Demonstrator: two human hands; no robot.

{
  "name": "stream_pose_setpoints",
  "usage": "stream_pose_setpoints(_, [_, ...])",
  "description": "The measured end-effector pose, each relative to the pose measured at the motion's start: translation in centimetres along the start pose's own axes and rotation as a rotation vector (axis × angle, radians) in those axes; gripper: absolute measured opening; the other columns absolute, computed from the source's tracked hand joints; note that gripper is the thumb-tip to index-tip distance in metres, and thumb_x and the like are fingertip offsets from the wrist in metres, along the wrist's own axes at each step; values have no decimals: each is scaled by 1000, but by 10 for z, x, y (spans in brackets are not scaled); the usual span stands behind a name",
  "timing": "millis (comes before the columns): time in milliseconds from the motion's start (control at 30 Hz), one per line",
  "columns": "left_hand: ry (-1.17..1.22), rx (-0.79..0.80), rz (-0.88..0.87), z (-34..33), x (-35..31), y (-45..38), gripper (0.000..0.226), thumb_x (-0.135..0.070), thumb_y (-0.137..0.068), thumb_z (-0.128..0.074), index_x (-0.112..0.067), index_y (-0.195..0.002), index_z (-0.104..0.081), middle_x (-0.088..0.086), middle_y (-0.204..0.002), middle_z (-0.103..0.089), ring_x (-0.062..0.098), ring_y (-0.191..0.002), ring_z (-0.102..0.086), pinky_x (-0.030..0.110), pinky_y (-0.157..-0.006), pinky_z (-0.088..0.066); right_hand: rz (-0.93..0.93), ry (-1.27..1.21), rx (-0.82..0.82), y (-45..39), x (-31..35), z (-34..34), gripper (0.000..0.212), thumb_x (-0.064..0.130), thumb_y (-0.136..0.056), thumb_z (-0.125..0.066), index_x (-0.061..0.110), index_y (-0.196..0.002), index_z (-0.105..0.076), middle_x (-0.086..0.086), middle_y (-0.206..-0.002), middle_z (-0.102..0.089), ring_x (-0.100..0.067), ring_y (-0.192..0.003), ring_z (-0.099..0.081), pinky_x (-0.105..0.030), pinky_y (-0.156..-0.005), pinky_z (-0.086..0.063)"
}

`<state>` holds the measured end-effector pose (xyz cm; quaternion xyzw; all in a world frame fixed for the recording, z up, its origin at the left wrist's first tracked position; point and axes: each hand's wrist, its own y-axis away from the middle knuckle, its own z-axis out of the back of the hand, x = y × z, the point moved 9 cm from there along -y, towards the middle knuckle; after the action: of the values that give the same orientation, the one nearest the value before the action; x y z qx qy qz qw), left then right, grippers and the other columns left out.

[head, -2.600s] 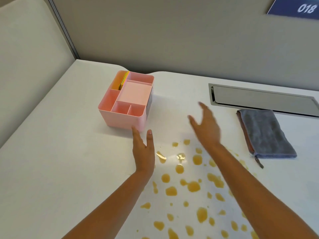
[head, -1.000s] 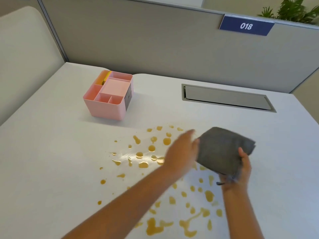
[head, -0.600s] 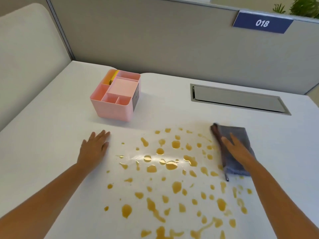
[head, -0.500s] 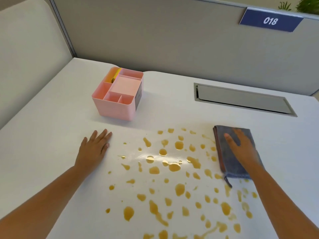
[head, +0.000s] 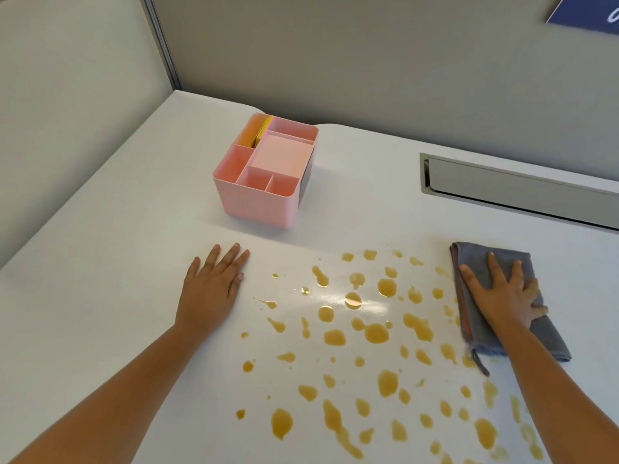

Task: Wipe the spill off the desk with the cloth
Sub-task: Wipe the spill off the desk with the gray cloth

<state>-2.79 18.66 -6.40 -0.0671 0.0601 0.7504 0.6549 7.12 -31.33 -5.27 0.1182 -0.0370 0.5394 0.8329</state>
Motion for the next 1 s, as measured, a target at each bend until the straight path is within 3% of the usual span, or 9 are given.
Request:
stream_pose_setpoints(200, [16, -23, -9, -1, 2, 1, 53, -39, -91, -14, -32, -140, -31, -8, -148, -36, 24, -139, -30, 46, -110, -21, 141, 63, 40, 5, 85, -18, 81, 81, -75, -20, 43, -146, -15, -4, -159, -6, -37, -142, -5, -68, -107, -11])
stream_pose_setpoints(333, [9, -25, -24, -3, 3, 0, 53, -40, -91, -12, -33, -141, -29, -8, -149, -35, 24, -139, -28, 46, -110, -21, 349, 132, 66, 29, 163, -37, 76, 79, -78, -21, 46, -145, -9, -2, -159, -1, -37, -143, -3, -67, -108, -10])
stream_pose_setpoints(433, [12, -35, -22, -3, 4, 0, 53, -41, -91, -12, -33, -141, -26, -9, -149, -33, 23, -140, -27, 45, -111, -20, 554, 136, 96, 70, 225, -55, 73, 78, -79, -23, 48, -144, -8, -1, -159, 1, -36, -143, 0, -67, -108, -8])
stream_pose_setpoints(600, [22, -48, -31, -2, 3, 0, 52, -39, -91, -16, -31, -140, -31, -7, -147, -38, 25, -138, -32, 46, -109, -23, 783, 71, 161, 162, 292, -87, 64, 66, -84, -38, 46, -143, -21, 2, -159, -2, -34, -144, 4, -65, -108, -1])
stream_pose_setpoints(700, [21, -50, -35, -2, 3, 0, 51, -39, -91, -17, -32, -140, -31, -6, -146, -39, 25, -137, -33, 47, -109, -23, 798, 38, 156, 176, 296, -91, 58, 56, -88, -39, 46, -143, -22, 3, -159, -2, -31, -144, 4, -64, -108, 1])
stream_pose_setpoints(833, [27, -47, -33, -3, 5, 0, 53, -41, -91, -14, -33, -140, -31, -8, -148, -36, 23, -139, -29, 45, -110, -20, 812, 100, 118, 159, 279, -85, 55, 57, -91, -32, 47, -143, -18, 5, -159, -5, -27, -144, -1, -63, -110, -3])
stream_pose_setpoints(1000, [24, -45, -32, -3, 5, 1, 54, -41, -90, -11, -34, -141, -29, -9, -149, -34, 22, -140, -27, 44, -111, -18, 654, 134, 61, 107, 208, -61, 58, 56, -89, -24, 43, -145, -17, 4, -159, -6, -24, -145, -5, -62, -111, -3])
